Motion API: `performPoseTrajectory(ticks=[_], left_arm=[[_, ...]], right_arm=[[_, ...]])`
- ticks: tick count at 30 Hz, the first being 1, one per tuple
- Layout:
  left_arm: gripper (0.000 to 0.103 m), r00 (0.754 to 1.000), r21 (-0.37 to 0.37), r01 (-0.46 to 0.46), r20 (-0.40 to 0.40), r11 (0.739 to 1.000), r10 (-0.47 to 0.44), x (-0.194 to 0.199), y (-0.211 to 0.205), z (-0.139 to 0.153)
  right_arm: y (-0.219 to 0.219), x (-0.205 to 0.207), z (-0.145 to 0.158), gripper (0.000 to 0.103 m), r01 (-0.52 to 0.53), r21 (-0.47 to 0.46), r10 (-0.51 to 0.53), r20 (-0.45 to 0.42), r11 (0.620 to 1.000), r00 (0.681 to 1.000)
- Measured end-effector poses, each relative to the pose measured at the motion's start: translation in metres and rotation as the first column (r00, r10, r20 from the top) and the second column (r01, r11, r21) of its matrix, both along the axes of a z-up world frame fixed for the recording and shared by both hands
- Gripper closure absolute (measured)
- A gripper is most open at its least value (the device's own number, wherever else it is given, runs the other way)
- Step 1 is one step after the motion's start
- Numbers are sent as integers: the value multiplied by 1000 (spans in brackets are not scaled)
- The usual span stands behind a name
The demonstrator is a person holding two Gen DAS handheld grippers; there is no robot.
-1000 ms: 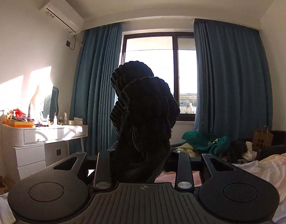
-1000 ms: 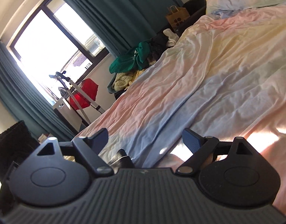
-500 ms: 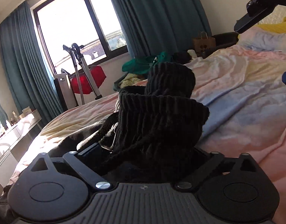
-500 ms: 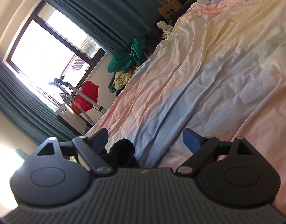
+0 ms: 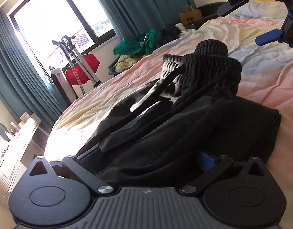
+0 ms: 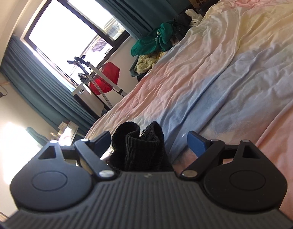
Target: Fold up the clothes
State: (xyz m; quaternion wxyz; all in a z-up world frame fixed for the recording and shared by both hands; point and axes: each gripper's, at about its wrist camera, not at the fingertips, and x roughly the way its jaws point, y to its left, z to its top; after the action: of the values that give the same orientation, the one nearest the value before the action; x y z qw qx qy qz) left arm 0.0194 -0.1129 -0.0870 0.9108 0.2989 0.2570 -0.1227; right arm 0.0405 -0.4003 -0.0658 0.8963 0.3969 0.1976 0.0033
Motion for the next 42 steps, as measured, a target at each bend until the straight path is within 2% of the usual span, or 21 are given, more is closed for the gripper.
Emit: performPoseTrajectory(ticks=[4,6,9,12,15,18,20,22,26,33,36,40,42], left_arm=[[0,996,-109,-95,-12,990,94,-4,38,-3],[0,994,-159,-109,-1,981,110,-12,49,-2],[0,991,-185,-122,33,975,130,-27,55,-1],[1,989,-202,-128,42,971,139,-33,59,4],[0,989,-219,-128,41,967,140,-33,66,7],[0,988,-225,-132,45,965,146,-34,70,10],[0,986,-229,-145,46,963,159,-35,73,11],[0,984,-249,-163,31,955,176,-37,77,13],[0,974,-310,-222,-21,925,227,-38,93,16],[0,937,-452,-350,-169,820,307,-33,128,18],[0,922,-486,-386,-204,784,328,-39,140,19],[1,909,-506,-416,-217,756,355,-50,149,23],[2,910,-502,-413,-205,760,359,-55,149,26]], right_arm=[[34,10,8,14,-61,-127,66,31,990,997],[48,17,9,14,-85,-206,91,19,975,996],[66,29,4,15,-138,-292,140,-17,946,990],[76,41,-8,16,-155,-321,130,-99,934,987],[71,47,-27,16,-153,-252,121,-141,956,983],[55,45,-45,16,-105,-98,86,-179,990,980],[45,41,-56,16,-85,-2,83,-193,996,978],[40,35,-61,15,-66,35,72,-207,997,976],[39,23,-61,15,-38,52,49,-215,998,975],[38,18,-61,15,-18,96,37,-203,995,978],[40,13,-52,15,0,70,12,-170,998,985],[42,4,-30,15,7,14,-5,-77,1000,997],[41,4,-26,15,0,26,1,-44,1000,999]])
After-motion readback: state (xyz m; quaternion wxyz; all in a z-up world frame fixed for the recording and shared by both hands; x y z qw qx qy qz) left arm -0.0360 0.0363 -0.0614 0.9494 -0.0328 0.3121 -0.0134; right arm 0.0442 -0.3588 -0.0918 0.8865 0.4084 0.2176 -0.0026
